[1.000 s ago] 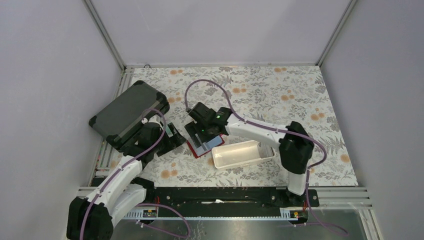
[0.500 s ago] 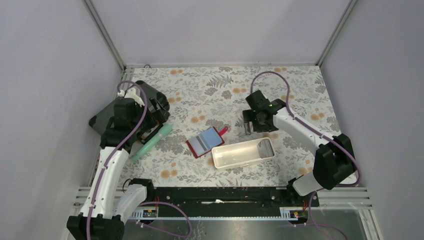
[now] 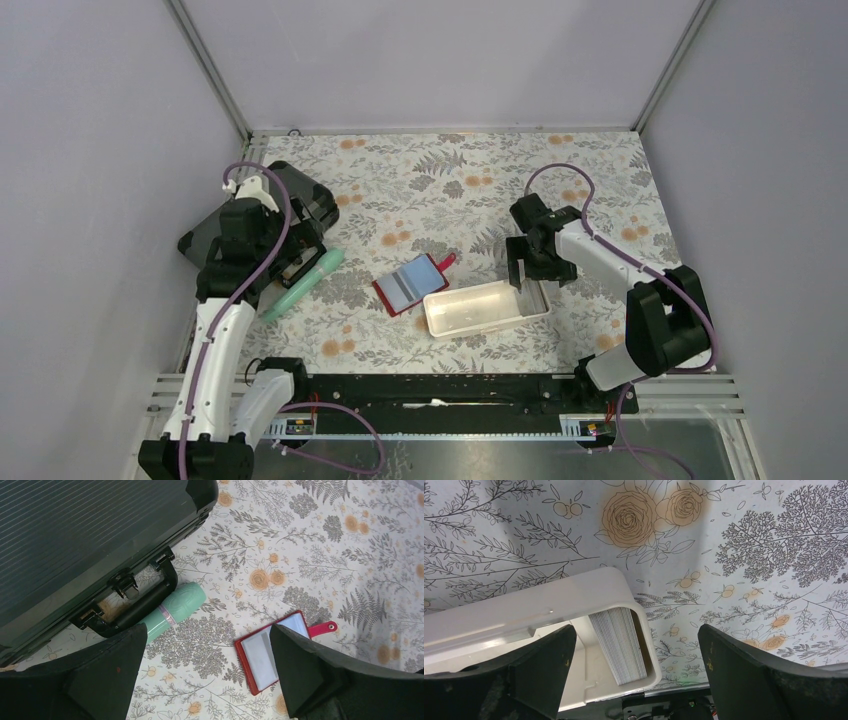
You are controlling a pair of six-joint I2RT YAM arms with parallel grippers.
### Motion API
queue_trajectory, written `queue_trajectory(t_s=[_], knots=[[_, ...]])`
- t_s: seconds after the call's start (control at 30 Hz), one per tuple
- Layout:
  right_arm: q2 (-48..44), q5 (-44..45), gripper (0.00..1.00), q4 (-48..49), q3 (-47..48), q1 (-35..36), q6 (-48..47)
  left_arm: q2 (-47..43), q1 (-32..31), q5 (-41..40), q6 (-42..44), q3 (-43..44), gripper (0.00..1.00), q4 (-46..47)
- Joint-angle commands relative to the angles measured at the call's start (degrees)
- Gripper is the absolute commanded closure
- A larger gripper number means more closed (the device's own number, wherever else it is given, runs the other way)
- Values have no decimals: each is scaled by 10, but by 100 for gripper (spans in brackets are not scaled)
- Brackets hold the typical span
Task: Put the credit cards into the card holder
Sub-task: Pick up the credit card from the storage box.
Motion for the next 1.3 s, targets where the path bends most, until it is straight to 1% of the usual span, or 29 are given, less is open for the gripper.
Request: queue_trajectory(t_s=[0.0, 0.1, 0.2, 0.37, 0.63, 0.83, 1.13, 1.27], knots=[[-16, -10, 0, -5, -3, -4, 15, -9, 6, -25, 17, -14, 1, 36], [-16, -9, 1, -4, -5, -4, 17, -7, 9, -26, 16, -18, 1, 40], [-5, -12, 4, 1, -14, -4, 25, -7, 9, -25, 17, -20, 1, 40], [11, 10, 6, 4, -19, -4, 35, -9, 8, -24, 19, -23, 1, 41], [11, 44, 12, -14, -7, -4, 42, -10, 8, -21, 21, -25, 1, 41], [5, 64, 19, -32, 7, -4, 41, -14, 8, -18, 19, -25, 1, 42], [-3, 51, 28, -42, 28, -4, 37, -13, 9, -6, 18, -27, 1, 43], [-5, 46, 36, -42, 28, -4, 36, -9, 8, 0, 18, -28, 1, 43]])
